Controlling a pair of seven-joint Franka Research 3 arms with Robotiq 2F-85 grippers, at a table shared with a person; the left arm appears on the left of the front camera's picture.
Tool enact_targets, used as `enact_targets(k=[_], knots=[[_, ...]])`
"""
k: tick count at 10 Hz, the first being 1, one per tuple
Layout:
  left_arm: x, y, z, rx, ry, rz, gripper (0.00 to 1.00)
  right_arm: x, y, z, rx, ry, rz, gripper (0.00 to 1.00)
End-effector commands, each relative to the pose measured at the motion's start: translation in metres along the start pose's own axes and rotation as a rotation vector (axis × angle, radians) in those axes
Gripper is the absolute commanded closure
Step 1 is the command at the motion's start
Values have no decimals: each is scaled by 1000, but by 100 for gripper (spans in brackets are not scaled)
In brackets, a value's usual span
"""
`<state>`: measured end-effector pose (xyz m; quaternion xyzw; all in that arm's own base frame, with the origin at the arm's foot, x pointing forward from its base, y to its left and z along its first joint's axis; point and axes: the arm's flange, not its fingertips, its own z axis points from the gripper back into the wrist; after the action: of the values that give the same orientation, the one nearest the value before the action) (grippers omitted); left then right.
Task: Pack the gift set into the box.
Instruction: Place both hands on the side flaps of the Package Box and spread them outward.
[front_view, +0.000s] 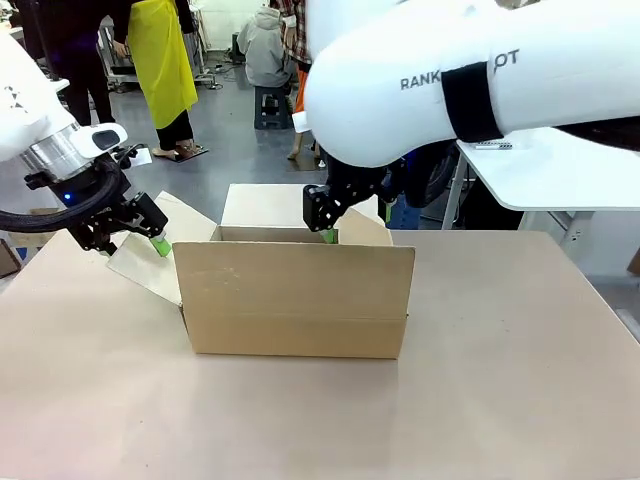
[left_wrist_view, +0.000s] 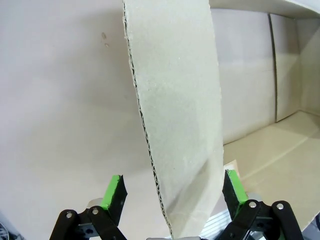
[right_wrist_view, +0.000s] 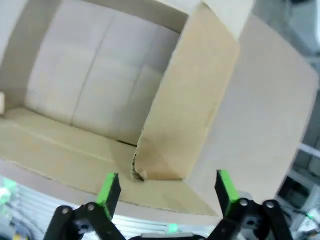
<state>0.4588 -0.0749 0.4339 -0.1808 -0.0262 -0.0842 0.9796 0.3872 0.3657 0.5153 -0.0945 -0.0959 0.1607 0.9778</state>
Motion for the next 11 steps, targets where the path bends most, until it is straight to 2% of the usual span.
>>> enact_targets(k=[1,5,7,9,11], knots=[[-1,0,3,11,-2,7,0,39,32,-2,-71,78,-122,0],[-1,0,3,11,-2,7,0,62,52,-25,-185,75,-276,0],[-1,0,3,11,-2,7,0,68,57,-37,-202,85,-292,0],[-1,0,3,11,-2,7,0,75,55,-50,-244,62,-355,0],[-1,0,3,11,-2,7,0,80,51,-61,-290,44,-359,0]])
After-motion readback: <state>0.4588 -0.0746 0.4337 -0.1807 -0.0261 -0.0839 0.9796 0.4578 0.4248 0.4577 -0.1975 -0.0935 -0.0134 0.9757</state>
